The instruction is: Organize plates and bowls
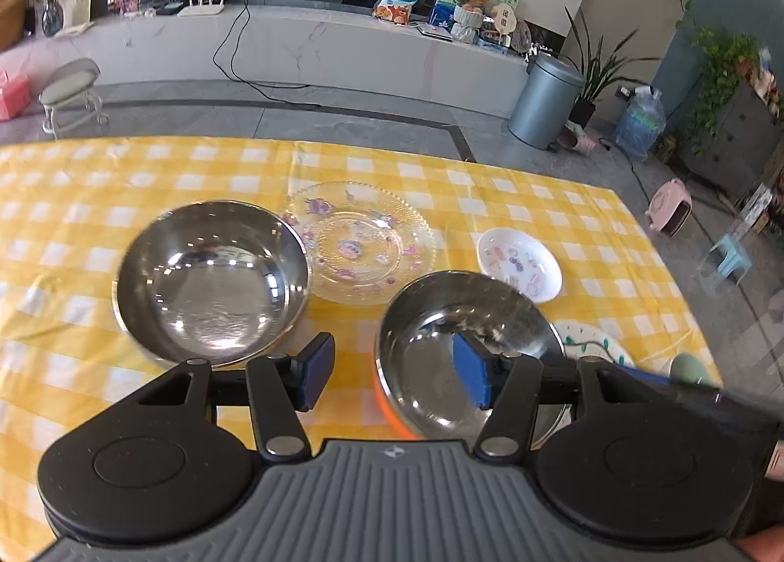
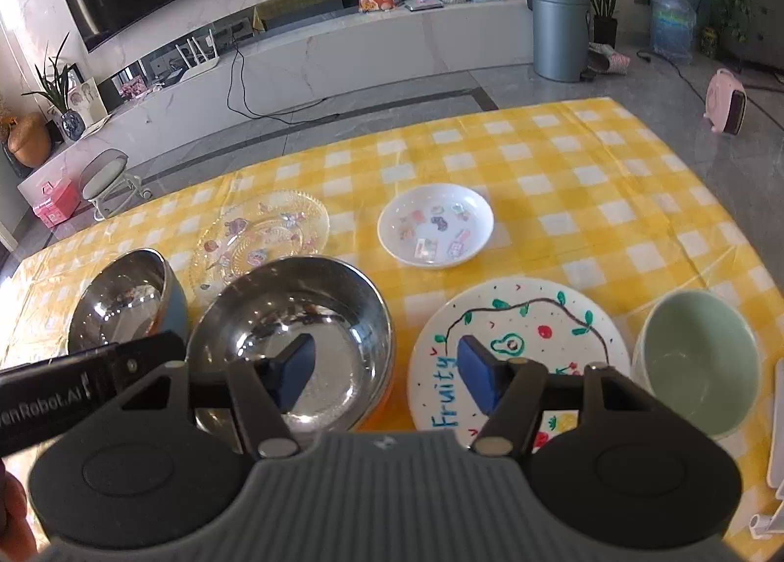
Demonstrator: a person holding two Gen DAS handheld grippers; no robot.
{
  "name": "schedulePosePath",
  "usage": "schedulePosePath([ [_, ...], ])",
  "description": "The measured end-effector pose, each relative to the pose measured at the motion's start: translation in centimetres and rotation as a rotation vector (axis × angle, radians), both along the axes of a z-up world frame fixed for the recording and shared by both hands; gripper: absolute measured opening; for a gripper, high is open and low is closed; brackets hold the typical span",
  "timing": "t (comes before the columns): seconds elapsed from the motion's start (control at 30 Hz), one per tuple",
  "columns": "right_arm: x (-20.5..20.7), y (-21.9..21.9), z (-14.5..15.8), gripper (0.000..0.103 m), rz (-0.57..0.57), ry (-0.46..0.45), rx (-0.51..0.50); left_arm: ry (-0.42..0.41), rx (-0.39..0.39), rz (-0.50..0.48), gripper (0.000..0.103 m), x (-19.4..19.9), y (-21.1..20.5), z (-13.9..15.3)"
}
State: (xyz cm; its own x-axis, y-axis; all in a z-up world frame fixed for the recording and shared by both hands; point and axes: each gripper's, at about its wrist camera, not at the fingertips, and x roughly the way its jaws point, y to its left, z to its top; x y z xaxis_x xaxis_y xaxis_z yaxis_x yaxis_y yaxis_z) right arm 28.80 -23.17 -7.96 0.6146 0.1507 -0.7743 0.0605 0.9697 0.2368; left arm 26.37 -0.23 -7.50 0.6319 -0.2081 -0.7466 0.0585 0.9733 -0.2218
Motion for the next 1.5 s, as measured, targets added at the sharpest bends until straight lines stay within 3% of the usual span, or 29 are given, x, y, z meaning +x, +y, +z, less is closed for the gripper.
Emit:
schedulePosePath([
  [0.2, -0.1, -0.6, -1.3, 0.056, -0.007, 0.016, 0.045, 0.012, 0.001, 0.021, 0.068, 0.6, -0.1, -1.7],
  [0.33, 0.0, -0.5, -1.8, 0.049, 0.004, 0.008, 0.067, 0.029, -0.017, 0.024, 0.062, 0.9, 0.3, -2.6],
  [0.43, 0.1, -0.1, -2.2, 0.045, 0.012, 0.018, 0.067, 0.031, -0.012, 0.028, 0.047, 1.2, 0.3, -3.1],
  [0.47, 0.1, 0.0, -2.4, 0.042, 0.016, 0.022, 0.065, 0.038, -0.010, 0.027, 0.039, 1.3, 0.3, -3.3],
  [0.6, 0.2, 0.0, -3.2, 0.022, 0.022, 0.048, 0.082, 0.046, -0.024, 0.009, 0.027, 1.2, 0.1, -3.7],
  [0.67, 0.2, 0.0, -3.4, 0.020, 0.019, 0.044, 0.100, 0.041, -0.020, -0.012, 0.018, 1.1, -0.1, -3.7],
  [0.77, 0.1, 0.3, -3.3, 0.019, 0.018, 0.045, 0.086, 0.044, 0.007, -0.015, 0.013, 1.0, -0.5, -3.7],
  [1.03, -1.6, 0.5, -2.0, 0.019, 0.033, 0.066, 0.123, 0.024, 0.030, -0.007, 0.012, -1.4, 0.5, -1.6],
  [1.17, -3.5, 1.7, -1.0, 0.019, 0.068, 0.079, 0.127, 0.032, 0.058, -0.001, 0.012, -3.6, 1.6, -0.1],
  [1.5, -9.8, 4.6, 0.4, 0.019, 0.120, 0.122, 0.202, 0.071, 0.037, 0.058, 0.012, -9.7, 5.5, 1.9],
])
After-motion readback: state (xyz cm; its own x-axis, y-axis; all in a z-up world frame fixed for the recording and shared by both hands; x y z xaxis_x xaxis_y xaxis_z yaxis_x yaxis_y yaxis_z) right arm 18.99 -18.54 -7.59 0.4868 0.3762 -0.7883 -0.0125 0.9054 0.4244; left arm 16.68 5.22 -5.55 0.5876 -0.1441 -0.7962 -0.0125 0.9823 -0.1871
